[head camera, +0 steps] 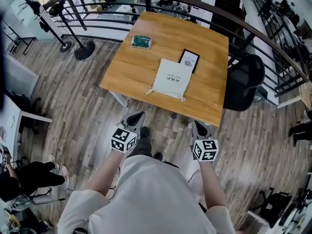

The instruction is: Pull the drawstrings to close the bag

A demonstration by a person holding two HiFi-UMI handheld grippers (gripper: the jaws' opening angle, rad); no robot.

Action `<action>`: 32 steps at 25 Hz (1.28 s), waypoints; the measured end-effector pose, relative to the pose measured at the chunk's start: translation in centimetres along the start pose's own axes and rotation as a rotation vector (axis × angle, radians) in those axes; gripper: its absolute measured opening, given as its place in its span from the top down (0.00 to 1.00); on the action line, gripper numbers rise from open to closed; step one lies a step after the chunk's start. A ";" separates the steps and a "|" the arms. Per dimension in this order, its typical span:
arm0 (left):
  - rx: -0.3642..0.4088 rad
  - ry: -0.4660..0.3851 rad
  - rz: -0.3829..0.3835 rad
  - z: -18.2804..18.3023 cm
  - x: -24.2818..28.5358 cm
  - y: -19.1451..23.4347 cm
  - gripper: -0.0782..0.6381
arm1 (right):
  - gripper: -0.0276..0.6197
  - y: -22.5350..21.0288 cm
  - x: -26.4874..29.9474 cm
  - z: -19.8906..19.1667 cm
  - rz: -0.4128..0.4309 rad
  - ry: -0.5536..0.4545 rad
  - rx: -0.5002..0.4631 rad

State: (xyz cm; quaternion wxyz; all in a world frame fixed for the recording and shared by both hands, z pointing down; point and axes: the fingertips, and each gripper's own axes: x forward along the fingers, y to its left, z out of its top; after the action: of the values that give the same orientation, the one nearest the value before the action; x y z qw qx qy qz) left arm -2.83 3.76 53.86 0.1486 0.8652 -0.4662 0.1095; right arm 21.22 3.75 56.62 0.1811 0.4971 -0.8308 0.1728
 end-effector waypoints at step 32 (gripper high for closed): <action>0.089 0.293 -0.291 -6.6 16.9 15.7 0.85 | 0.85 -5.0 18.6 -3.9 -0.205 0.253 0.311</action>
State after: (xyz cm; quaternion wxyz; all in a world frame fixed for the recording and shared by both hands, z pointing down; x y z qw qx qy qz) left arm -7.21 -15.11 67.96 0.1904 0.9040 -0.3046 0.2320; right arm 18.00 -10.82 69.39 0.2218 0.5750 -0.7101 0.3405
